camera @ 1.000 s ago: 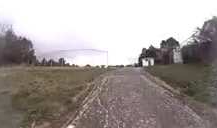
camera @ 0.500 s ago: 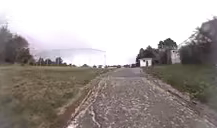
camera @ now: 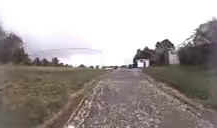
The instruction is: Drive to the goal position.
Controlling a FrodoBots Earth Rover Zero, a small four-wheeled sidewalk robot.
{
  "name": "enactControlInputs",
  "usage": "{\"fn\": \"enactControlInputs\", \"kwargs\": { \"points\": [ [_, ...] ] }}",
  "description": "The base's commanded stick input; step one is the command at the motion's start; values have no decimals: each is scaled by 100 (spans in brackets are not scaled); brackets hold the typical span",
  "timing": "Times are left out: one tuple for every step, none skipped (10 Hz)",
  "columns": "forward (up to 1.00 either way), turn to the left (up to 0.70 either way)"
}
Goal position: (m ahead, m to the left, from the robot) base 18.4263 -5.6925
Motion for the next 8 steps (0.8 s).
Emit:
{"fn": "enactControlInputs", "kwargs": {
  "points": [
    [85, -21],
    [85, -8],
    [85, 0],
    [85, 0],
    [85, 0],
    [85, 0],
    [85, 0],
    [85, 0]
  ]
}}
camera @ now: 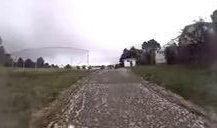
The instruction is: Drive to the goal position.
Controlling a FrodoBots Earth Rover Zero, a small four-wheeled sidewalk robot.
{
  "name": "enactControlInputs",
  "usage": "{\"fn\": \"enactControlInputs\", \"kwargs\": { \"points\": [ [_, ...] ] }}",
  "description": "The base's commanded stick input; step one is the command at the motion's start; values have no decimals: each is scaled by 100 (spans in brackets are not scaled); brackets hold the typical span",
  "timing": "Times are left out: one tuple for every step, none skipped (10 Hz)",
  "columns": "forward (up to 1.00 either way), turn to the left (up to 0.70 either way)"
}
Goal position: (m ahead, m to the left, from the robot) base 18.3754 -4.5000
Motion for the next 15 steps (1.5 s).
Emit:
{"fn": "enactControlInputs", "kwargs": {
  "points": [
    [85, 0],
    [85, 0],
    [85, 0],
    [85, -15],
    [85, -32],
    [85, -34],
    [85, -25],
    [85, -3],
    [85, 1],
    [85, 0],
    [85, 0],
    [85, 0],
    [85, 0],
    [85, 0],
    [85, 0]
  ]
}}
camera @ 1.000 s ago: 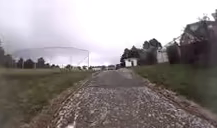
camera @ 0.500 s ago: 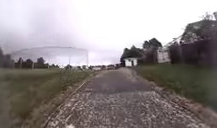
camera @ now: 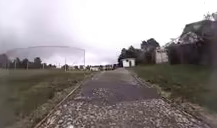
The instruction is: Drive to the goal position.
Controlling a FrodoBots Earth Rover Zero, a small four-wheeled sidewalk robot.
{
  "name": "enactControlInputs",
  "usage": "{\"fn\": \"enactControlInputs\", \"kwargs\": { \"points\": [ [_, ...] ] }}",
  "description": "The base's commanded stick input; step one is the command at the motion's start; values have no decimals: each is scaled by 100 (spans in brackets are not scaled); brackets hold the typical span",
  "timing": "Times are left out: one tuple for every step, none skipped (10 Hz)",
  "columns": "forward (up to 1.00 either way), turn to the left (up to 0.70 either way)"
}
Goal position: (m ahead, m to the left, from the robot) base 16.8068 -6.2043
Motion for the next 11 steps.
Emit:
{"fn": "enactControlInputs", "kwargs": {
  "points": [
    [85, -1],
    [85, -4],
    [85, -18],
    [85, -34],
    [85, -34],
    [85, -34],
    [85, -31],
    [85, -15],
    [85, 0],
    [85, 0],
    [85, 0]
  ]
}}
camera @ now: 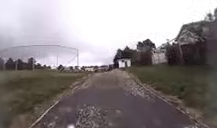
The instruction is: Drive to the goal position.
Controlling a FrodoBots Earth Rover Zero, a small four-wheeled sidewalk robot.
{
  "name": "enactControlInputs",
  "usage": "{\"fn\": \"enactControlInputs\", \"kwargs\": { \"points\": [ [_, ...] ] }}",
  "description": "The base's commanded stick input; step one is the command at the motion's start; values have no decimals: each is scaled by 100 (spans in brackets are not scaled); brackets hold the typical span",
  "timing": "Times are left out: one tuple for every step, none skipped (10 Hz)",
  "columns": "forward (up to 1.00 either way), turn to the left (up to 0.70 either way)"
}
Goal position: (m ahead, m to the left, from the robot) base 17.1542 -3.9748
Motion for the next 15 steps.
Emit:
{"fn": "enactControlInputs", "kwargs": {
  "points": [
    [85, 0],
    [85, 0],
    [85, 0],
    [85, 0],
    [85, 0],
    [85, 0],
    [85, 0],
    [85, 0],
    [85, 0],
    [85, 0],
    [85, 0],
    [85, 0],
    [85, 0],
    [85, 0],
    [85, 0]
  ]
}}
